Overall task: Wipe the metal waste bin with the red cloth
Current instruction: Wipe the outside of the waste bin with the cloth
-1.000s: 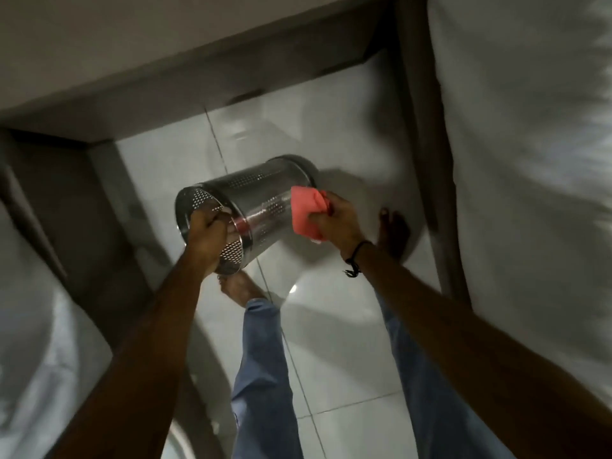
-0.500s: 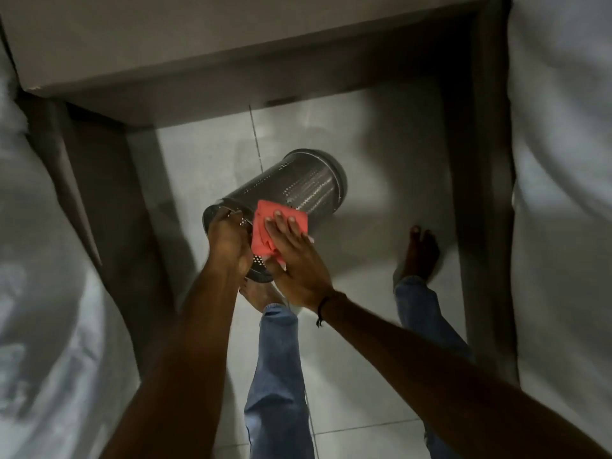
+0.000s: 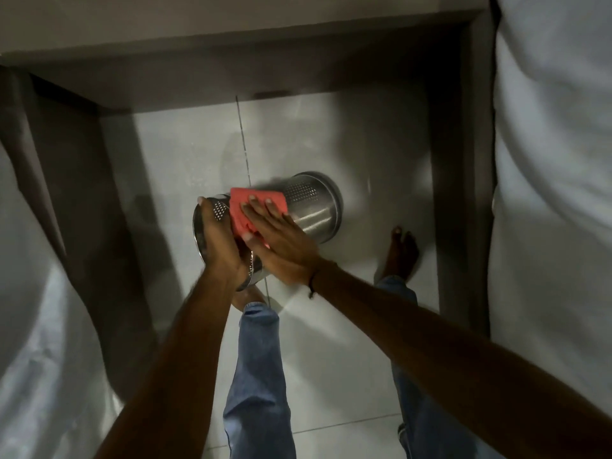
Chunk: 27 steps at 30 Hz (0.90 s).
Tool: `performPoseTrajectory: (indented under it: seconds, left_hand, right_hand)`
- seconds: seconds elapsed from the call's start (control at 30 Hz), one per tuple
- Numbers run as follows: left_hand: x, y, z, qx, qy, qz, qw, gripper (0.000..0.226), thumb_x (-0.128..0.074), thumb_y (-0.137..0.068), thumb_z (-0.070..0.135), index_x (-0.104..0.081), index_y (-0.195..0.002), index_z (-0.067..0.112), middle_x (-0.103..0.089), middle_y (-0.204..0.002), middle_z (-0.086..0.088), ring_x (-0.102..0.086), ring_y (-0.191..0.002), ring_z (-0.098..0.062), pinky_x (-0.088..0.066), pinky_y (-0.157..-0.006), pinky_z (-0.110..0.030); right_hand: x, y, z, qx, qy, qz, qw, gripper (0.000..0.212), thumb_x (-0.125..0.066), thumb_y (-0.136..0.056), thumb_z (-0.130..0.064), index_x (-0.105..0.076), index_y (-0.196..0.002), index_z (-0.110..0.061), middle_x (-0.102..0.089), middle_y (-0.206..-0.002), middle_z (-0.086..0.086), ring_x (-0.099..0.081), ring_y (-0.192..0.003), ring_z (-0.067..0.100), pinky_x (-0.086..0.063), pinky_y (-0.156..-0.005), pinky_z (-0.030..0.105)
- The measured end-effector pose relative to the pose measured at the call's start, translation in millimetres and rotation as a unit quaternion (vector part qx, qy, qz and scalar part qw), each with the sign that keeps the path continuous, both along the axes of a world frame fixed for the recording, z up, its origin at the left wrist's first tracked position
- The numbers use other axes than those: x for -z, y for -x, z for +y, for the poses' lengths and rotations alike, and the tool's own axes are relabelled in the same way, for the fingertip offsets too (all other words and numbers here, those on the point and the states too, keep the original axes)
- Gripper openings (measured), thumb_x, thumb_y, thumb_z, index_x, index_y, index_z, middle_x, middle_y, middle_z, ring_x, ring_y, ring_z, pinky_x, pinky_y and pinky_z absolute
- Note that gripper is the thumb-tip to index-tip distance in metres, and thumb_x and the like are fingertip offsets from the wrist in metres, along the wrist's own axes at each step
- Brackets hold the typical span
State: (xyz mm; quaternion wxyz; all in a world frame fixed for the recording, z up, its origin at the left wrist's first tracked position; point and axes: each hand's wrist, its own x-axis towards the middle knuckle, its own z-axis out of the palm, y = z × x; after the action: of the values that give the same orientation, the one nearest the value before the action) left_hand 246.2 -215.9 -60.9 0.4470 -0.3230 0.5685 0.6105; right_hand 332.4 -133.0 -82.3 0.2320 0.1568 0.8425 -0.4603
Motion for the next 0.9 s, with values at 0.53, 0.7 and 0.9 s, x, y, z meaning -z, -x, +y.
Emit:
performPoseTrajectory:
  seconds: [0.53, 0.7, 0.9]
  left_hand:
    - [-3, -9, 0, 0.007, -0.024, -0.013, 1.0, 0.085, -0.018, -0.095, 0.075, -0.055, -0.144, 0.016, -0.064, -0.143, -0.013, -0.057, -0.136, -0.03, -0.046, -0.113, -0.044]
    - [1, 12, 10, -0.003, -0.013, -0.004, 1.0, 0.1, -0.018, -0.085, 0.087, -0.059, -0.14, 0.014, -0.065, -0.141, -0.019, -0.06, -0.132, -0.038, -0.04, -0.118, -0.052]
    - [1, -8, 16, 0.074, -0.004, -0.002, 0.997, 0.088, -0.016, -0.093, 0.079, -0.054, -0.145, 0.018, -0.062, -0.145, -0.012, -0.058, -0.134, -0.029, -0.049, -0.106, -0.042]
  right_hand:
    - [-6, -6, 9, 0.073, 0.023, -0.011, 0.997, 0.061, -0.031, -0.111, -0.036, -0.007, -0.164, -0.017, -0.003, -0.174, 0.003, 0.003, -0.161, 0.022, -0.006, -0.131, 0.052]
    - [-12, -42, -2, -0.003, 0.0, -0.003, 1.0, 0.063, -0.032, -0.111, -0.037, -0.005, -0.165, -0.018, 0.001, -0.174, 0.002, 0.006, -0.161, 0.02, -0.004, -0.132, 0.045]
    - [-9, -22, 24, 0.071, 0.012, -0.017, 0.997, 0.067, -0.031, -0.111, -0.038, 0.004, -0.164, -0.018, 0.005, -0.174, 0.003, 0.007, -0.161, 0.023, 0.0, -0.131, 0.045]
